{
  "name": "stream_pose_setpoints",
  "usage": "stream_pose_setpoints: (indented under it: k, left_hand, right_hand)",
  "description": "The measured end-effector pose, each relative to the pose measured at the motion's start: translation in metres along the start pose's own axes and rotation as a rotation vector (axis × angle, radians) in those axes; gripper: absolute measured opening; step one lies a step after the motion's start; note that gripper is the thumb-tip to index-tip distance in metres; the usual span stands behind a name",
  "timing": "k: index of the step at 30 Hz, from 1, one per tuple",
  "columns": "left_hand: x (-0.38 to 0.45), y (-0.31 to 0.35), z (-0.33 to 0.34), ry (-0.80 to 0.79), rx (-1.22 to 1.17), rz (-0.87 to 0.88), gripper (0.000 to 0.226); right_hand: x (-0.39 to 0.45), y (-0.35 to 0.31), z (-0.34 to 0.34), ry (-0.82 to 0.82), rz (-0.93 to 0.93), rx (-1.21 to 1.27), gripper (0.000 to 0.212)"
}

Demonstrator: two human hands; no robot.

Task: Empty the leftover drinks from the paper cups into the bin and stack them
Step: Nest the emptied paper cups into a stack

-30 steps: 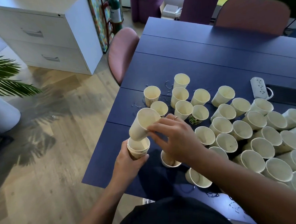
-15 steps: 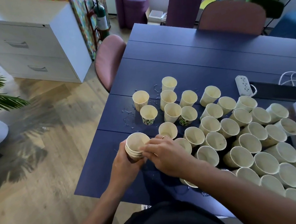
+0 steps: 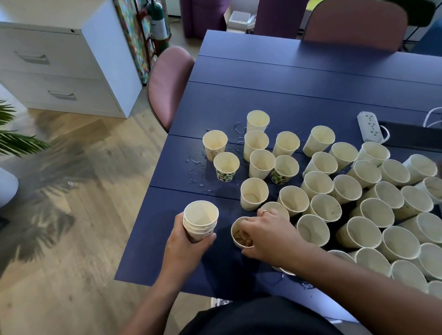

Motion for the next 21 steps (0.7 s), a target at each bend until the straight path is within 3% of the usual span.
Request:
stream_pose_setpoints:
  k: [5,8,11,17,21]
  left_hand:
    - [-0.002,-0.003,-0.001,-0.014,-0.001,-0.015,0.063]
    - [-0.003,-0.005,-0.003,-0.017,0.002,-0.025,0.061]
    - [-0.002,-0.005,-0.003,-0.022,0.006,-0.033,0.061]
    - [0.002,-0.003,0.003,-0.061,0.016,-0.039,0.061]
    - [0.009,0.005,0.011,-0.105,0.027,-0.022,0.063]
  right_hand:
    - [0.006,0.001,0.01,0.069,-0.043,0.014,0.013]
    - [0.007,0.003,0.006,0.187,-0.053,0.006,0.022]
    - [0.003,0.004,-0.01,0.339,-0.081,0.166,0.011]
    - [-0.011,0.013,-0.062,0.636,-0.059,0.34,0.01]
    - [-0.01,0.009,-0.075,0.687,-0.143,0.352,0.013]
Point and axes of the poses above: each hand's wrist, its own x-axis towards the middle knuckle, its own z-axis out of the palm, y = z × x, the point moved 5 cm from there along x, towards the middle knuckle, and after that the axes turned 10 degrees about -y, right-handed, at the moved point
